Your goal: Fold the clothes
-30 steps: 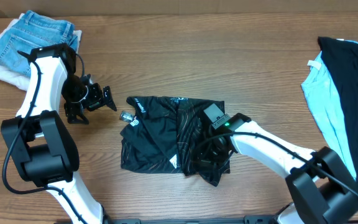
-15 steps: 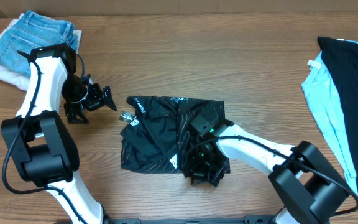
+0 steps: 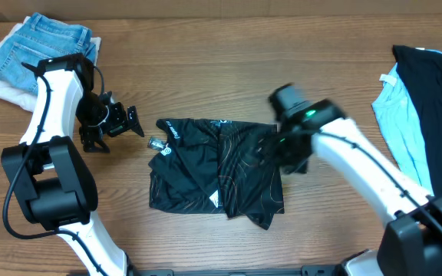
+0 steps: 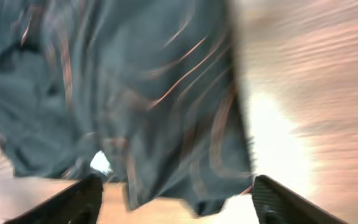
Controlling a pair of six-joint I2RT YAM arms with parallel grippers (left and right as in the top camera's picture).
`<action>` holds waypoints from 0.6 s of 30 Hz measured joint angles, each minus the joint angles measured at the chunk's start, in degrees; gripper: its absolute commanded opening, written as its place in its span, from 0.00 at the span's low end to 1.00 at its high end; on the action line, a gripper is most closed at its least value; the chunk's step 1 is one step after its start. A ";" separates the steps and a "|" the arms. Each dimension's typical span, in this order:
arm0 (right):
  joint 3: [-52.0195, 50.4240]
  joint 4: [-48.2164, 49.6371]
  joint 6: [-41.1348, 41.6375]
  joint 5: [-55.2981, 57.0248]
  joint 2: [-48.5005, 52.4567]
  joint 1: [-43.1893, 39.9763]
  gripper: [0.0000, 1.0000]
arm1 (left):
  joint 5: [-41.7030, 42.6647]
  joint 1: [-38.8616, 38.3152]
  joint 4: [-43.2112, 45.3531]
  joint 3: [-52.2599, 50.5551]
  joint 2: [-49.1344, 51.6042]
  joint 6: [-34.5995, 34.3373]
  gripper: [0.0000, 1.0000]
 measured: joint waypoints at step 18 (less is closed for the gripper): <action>-16.11 20.41 -24.46 -19.76 0.02 -20.02 0.96 | 0.02 0.00 0.24 0.00 0.00 0.00 1.00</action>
